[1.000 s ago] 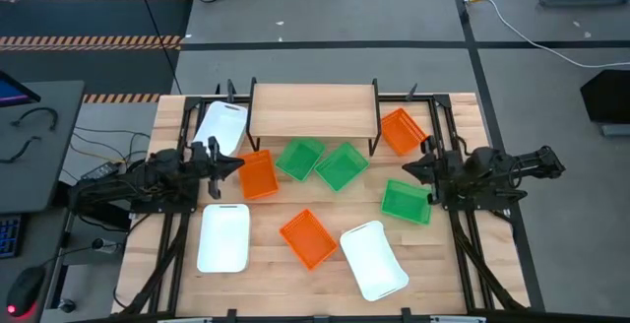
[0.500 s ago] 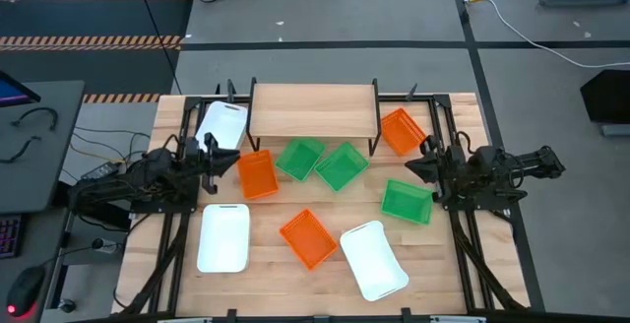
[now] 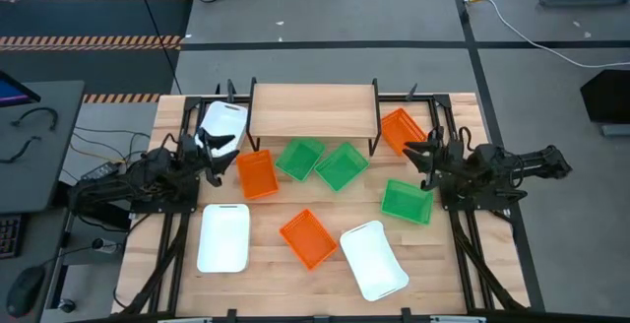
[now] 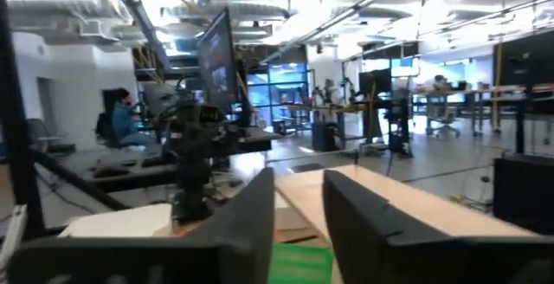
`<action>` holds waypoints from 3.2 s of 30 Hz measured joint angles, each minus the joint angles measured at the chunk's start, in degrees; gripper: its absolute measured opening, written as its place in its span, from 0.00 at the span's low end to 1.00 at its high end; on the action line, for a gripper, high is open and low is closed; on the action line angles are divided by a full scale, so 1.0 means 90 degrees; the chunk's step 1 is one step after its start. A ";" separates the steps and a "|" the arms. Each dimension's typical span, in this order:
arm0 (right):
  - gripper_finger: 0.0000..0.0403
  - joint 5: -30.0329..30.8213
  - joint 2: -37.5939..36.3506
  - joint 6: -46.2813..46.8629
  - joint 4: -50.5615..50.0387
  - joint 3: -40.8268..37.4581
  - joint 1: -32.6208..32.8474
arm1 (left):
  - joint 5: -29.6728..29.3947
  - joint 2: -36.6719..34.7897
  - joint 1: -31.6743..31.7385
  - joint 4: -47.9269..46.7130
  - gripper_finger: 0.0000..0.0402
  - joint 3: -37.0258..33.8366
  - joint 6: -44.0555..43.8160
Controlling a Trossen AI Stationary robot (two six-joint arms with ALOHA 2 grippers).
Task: Stack baskets on shelf by color
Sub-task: Put the right white bin on the shelf
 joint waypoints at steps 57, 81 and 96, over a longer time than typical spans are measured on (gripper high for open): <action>0.52 -0.2599 1.0793 0.5234 -0.7408 0.8309 0.4492 | 0.0281 0.3249 -0.0673 -0.1612 0.58 0.2232 -0.0398; 0.39 -0.2525 1.1850 0.5336 -0.7207 0.8306 0.4572 | -0.0408 0.3249 -0.1911 -0.1690 0.58 0.2232 -0.1079; 0.01 -0.2658 1.1817 0.4826 -0.7247 0.8309 0.4467 | -0.0749 0.3249 -0.2058 -0.1681 0.58 0.2232 -0.1055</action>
